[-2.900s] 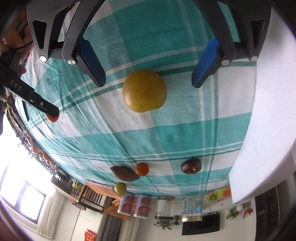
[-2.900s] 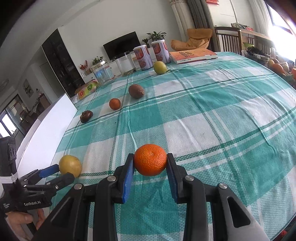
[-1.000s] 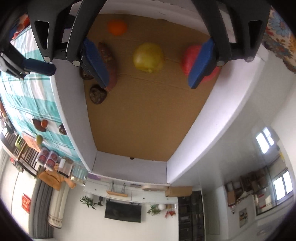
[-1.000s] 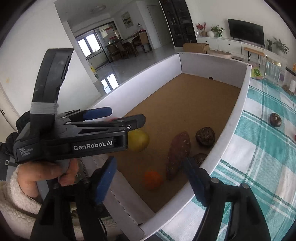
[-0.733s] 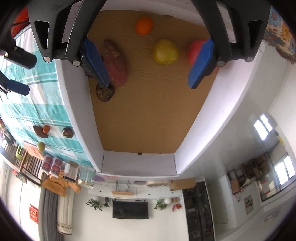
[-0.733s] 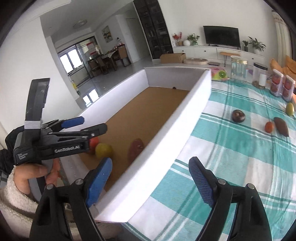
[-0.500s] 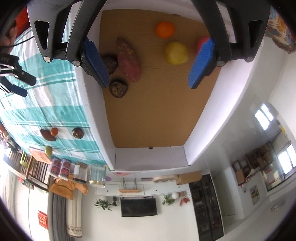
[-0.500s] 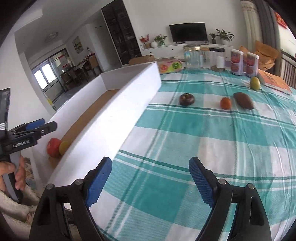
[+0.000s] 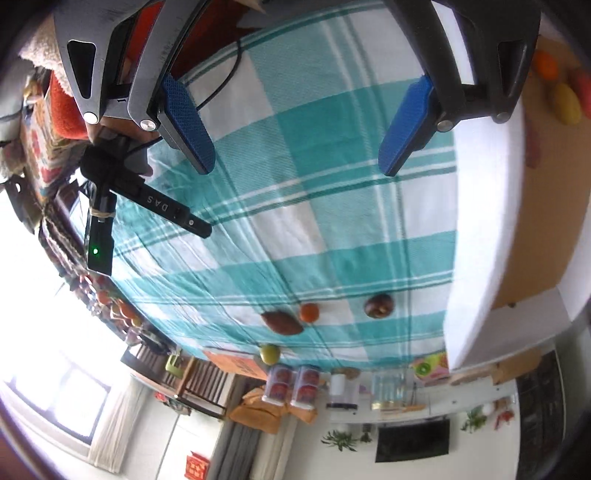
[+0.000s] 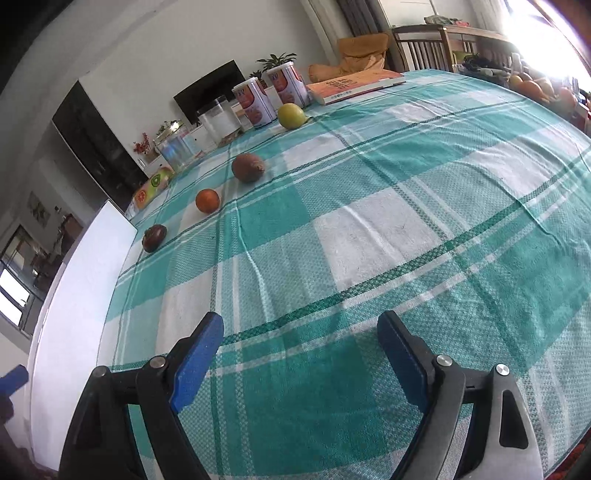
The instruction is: Organize fruits
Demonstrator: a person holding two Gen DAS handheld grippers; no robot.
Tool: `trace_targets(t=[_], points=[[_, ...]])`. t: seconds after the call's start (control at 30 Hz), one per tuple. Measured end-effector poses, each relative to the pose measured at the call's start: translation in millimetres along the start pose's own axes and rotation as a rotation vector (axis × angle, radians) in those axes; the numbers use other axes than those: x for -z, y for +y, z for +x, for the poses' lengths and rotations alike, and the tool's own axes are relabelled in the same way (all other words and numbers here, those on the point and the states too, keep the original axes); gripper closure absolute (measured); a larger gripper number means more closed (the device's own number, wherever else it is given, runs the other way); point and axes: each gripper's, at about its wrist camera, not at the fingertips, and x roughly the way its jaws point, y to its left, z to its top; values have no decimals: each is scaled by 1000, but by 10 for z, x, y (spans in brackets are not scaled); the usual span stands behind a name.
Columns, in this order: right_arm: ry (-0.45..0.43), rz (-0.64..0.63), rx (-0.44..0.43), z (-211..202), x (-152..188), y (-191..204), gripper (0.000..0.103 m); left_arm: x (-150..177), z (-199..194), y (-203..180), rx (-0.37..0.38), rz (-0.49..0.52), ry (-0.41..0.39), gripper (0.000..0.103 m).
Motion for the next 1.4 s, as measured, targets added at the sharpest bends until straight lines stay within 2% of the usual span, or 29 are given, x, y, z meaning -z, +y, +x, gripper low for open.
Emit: trace_targets(t=[0.07,0.3,0.47,0.7,0.9,1.2,1.27,1.33,1.4], points=[[1,1,4,29,17,15,16,-33,248,-67,-7,-10,23,11],[3,-26,9,87,23,67,10,-178,854,61,-123,-83,39,11],[8,-43,8,116,33,88,5,-300,1055,205,-168,-132,28,11],[15,-68,19,144,43,133,1,-669,1235,616,-237,-306,-60,11],[13,-66,17,144,44,134,1,-973,1538,926,-297,-396,-70,12],[13,-66,14,139,40,128,0,-1291,1786,1095,-375,-357,-69,12],[13,-65,13,139,40,126,0,-1305,1820,1060,-397,-305,-72,18],[12,-65,13,139,38,128,0,-1297,1816,998,-407,-240,-91,54],[12,-65,13,141,37,131,0,-1272,1795,979,-414,-223,-86,55]])
